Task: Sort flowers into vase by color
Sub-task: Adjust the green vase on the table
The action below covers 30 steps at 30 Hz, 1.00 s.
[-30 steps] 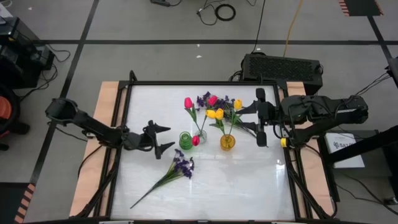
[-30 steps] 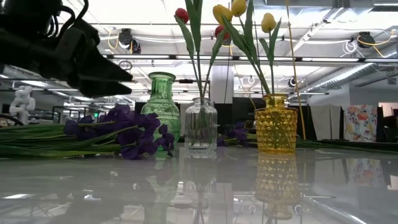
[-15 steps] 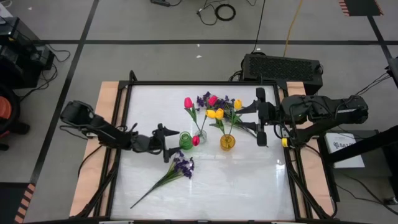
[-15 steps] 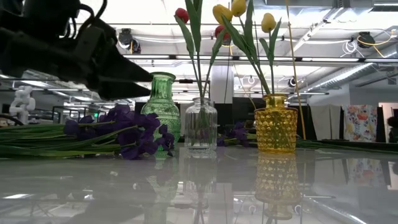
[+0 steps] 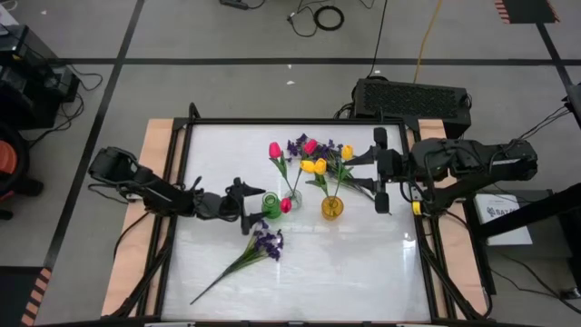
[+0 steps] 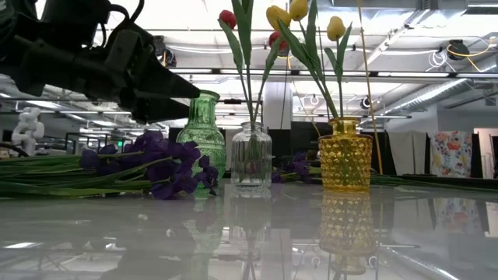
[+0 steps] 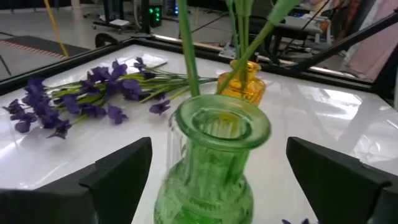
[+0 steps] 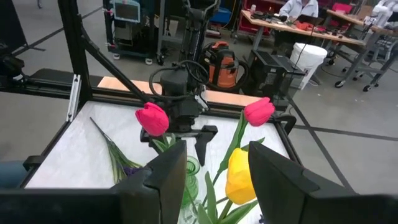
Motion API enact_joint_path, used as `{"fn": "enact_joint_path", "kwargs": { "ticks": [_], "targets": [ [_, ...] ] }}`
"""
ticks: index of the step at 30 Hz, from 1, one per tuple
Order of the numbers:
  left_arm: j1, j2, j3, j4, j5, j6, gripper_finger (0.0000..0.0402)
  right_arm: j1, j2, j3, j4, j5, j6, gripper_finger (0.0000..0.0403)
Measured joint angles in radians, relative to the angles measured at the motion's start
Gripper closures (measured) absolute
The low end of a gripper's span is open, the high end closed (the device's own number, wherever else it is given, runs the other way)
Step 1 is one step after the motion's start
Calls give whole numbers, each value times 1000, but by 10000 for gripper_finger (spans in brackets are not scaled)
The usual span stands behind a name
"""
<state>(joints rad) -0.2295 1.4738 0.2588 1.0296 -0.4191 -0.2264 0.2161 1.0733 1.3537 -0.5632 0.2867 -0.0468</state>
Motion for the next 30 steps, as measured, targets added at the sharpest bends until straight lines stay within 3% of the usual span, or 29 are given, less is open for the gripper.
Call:
{"fn": "enact_joint_path", "kwargs": {
  "ticks": [22,30],
  "targets": [
    [32,148,37,117,-5,51,26,0,0,0,13,0,-9,239],
    [40,148,35,115,-5,61,87,0,0,0,12,0,-12,239]
  ]
}}
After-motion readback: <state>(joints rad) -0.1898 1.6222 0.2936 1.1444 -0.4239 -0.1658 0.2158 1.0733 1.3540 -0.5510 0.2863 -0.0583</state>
